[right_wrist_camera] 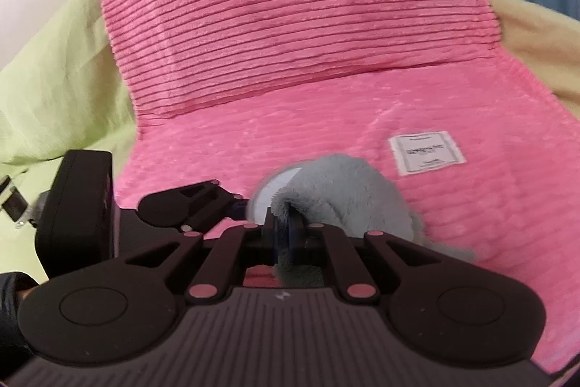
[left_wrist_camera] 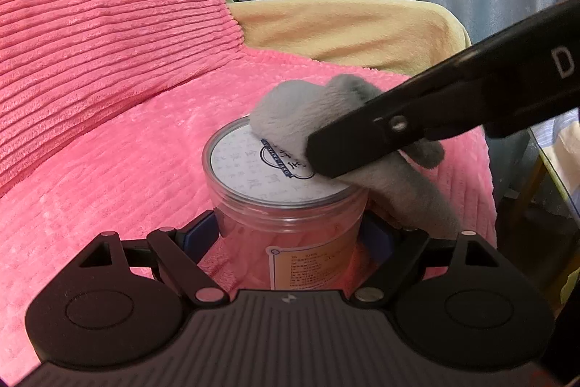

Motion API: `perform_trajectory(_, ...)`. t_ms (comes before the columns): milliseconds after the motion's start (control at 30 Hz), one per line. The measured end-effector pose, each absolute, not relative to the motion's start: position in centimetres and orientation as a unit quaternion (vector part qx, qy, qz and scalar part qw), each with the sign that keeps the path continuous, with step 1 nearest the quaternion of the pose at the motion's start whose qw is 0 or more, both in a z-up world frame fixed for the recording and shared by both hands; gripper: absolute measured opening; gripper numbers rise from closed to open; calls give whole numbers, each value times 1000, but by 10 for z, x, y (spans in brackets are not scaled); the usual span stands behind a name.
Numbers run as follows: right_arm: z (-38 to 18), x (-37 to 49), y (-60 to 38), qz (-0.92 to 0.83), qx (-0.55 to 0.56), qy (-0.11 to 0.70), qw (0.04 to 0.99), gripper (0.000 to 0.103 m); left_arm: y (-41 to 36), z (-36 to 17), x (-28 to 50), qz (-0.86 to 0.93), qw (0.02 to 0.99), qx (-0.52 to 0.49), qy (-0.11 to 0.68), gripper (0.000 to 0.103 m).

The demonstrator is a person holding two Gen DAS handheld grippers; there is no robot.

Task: Clean container
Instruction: 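Lift the jar with the left gripper while the right gripper wipes its lid with the cloth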

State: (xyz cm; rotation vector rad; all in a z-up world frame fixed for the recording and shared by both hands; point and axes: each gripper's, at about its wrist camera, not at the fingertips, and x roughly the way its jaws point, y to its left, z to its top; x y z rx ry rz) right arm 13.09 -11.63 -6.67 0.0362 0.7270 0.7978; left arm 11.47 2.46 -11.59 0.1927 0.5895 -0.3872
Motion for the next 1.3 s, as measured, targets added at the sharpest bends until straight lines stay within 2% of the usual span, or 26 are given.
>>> perform_trajectory(267, -71, 161, -97, 392, 36, 332, 857, 3, 21, -115, 113, -188, 934, 105, 286, 84)
perform_trajectory(933, -71, 130, -109, 369, 37, 340, 865, 3, 27, -116, 126, -189, 933, 117, 282, 84)
perform_trajectory(1300, -69, 155, -125, 336, 37, 324, 883, 2, 23, -115, 121, -189, 933, 129, 279, 84)
